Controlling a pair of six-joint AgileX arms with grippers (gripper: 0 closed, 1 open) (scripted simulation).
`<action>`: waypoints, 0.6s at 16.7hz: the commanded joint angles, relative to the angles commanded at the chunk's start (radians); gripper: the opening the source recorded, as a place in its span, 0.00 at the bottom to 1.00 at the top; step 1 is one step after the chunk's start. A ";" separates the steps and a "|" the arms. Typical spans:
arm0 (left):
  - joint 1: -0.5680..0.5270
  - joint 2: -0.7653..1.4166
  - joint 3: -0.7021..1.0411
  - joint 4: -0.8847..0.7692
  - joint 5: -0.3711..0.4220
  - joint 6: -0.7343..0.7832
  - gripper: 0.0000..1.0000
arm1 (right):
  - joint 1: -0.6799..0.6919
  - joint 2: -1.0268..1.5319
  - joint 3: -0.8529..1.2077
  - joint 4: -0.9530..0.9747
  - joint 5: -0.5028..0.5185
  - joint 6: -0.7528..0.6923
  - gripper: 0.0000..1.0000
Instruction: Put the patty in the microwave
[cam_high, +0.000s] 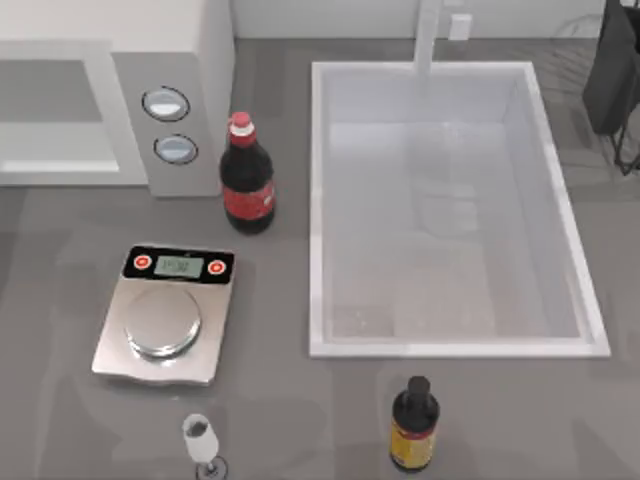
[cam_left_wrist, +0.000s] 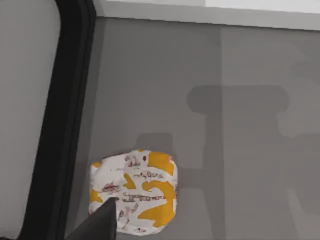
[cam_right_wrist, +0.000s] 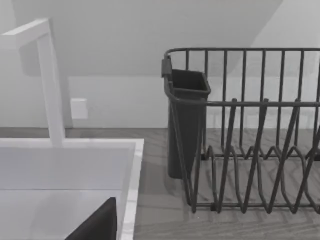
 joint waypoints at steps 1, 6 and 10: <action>0.015 0.128 0.078 -0.054 0.000 0.008 1.00 | 0.000 0.000 0.000 0.000 0.000 0.000 1.00; 0.084 0.650 0.413 -0.287 0.003 0.041 1.00 | 0.000 0.000 0.000 0.000 0.000 0.000 1.00; 0.131 0.898 0.597 -0.426 0.003 0.066 1.00 | 0.000 0.000 0.000 0.000 0.000 0.000 1.00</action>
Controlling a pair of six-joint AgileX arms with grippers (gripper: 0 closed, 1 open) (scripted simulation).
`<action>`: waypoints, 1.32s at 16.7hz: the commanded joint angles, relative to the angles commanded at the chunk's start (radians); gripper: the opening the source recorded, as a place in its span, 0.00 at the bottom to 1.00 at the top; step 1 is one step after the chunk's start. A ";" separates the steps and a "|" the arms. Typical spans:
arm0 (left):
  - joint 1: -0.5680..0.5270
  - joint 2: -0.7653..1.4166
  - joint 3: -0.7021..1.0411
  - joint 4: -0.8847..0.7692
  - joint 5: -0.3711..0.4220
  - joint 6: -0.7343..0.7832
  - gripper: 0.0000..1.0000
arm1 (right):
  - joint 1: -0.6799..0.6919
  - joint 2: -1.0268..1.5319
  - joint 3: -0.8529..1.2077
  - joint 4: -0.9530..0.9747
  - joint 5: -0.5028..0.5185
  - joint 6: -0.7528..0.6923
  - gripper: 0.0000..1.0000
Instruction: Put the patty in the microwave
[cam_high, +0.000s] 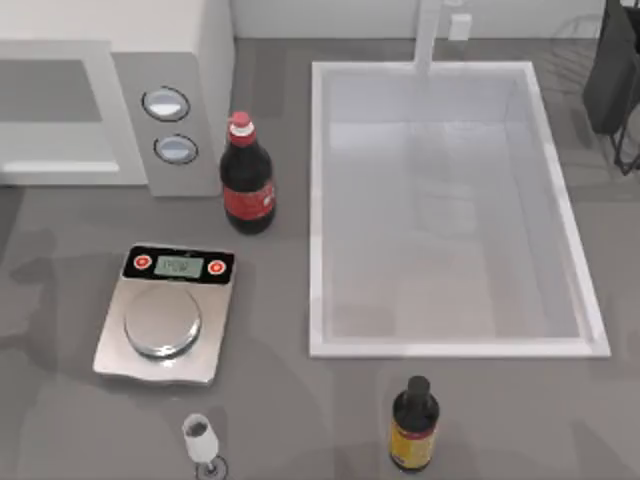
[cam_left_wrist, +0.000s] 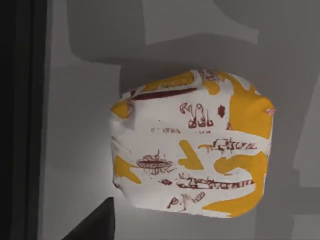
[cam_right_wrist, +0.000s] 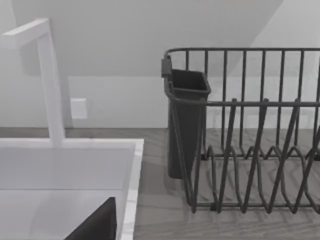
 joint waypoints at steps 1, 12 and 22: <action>0.009 0.037 0.032 -0.028 0.000 0.004 1.00 | 0.000 0.000 0.000 0.000 0.000 0.000 1.00; 0.004 0.060 0.035 -0.059 0.003 0.001 1.00 | 0.000 0.000 0.000 0.000 0.000 0.000 1.00; 0.049 0.159 -0.061 0.135 0.001 0.038 1.00 | 0.000 0.000 0.000 0.000 0.000 0.000 1.00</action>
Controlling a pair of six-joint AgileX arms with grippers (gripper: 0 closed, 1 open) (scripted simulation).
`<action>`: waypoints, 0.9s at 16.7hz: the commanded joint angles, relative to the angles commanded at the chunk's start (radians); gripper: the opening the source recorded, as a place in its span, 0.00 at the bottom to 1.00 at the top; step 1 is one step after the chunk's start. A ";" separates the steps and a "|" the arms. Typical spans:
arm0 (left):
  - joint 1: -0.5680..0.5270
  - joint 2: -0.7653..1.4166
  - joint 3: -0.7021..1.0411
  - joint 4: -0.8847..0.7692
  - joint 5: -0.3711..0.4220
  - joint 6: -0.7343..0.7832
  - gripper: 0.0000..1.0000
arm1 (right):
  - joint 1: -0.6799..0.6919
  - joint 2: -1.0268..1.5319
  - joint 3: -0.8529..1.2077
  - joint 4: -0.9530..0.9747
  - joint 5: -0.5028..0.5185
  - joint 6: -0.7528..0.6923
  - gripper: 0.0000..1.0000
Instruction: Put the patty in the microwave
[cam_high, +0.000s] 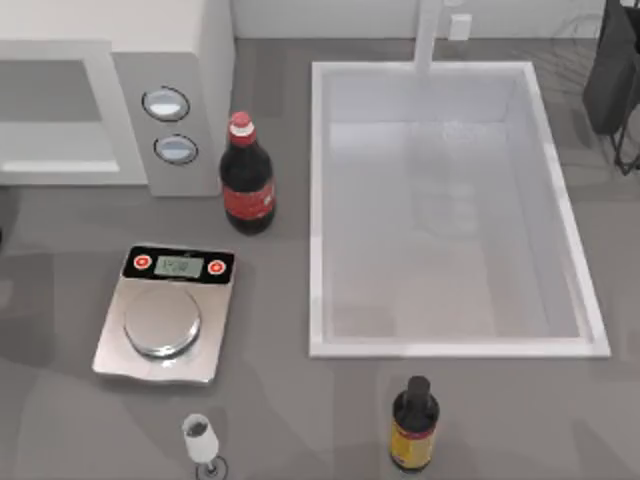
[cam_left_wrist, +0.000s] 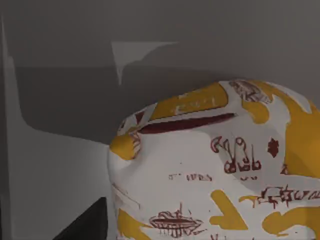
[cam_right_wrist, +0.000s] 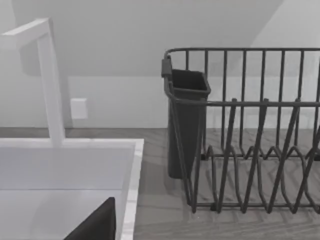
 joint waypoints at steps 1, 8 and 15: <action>-0.002 0.014 -0.006 0.020 0.000 -0.002 1.00 | 0.000 0.000 0.000 0.000 0.000 0.000 1.00; -0.027 0.064 -0.019 0.084 0.000 -0.024 1.00 | 0.000 0.000 0.000 0.000 0.000 0.000 1.00; -0.027 0.064 -0.019 0.084 0.000 -0.024 0.70 | 0.000 0.000 0.000 0.000 0.000 0.000 1.00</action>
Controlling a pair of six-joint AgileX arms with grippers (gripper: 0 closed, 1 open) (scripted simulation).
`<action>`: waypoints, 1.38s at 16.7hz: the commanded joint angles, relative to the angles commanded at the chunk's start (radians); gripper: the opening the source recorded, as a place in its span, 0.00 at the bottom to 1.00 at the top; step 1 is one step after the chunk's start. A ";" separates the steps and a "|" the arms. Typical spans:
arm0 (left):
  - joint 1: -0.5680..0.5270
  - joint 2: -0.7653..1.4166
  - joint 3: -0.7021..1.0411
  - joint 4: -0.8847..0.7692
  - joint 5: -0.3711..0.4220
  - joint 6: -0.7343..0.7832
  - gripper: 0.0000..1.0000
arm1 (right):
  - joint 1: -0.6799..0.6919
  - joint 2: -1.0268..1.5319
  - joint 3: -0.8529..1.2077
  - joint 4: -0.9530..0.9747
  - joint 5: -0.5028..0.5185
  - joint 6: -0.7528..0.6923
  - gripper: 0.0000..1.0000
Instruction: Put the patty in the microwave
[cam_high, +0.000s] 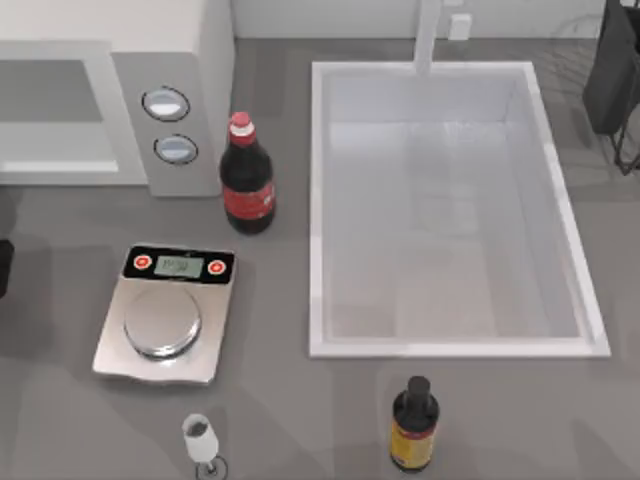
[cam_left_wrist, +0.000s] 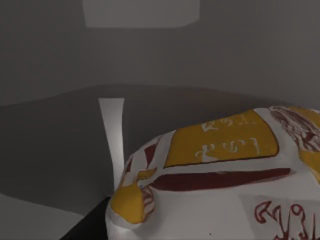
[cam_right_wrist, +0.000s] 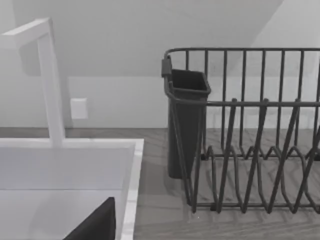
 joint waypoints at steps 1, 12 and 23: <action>0.000 0.000 0.000 0.000 0.000 0.000 0.62 | 0.000 0.000 0.000 0.000 0.000 0.000 1.00; 0.000 0.000 0.000 0.000 0.000 0.000 0.00 | 0.000 0.000 0.000 0.000 0.000 0.000 1.00; 0.010 -0.088 0.002 -0.079 -0.012 0.005 0.00 | 0.000 0.000 0.000 0.000 0.000 0.000 1.00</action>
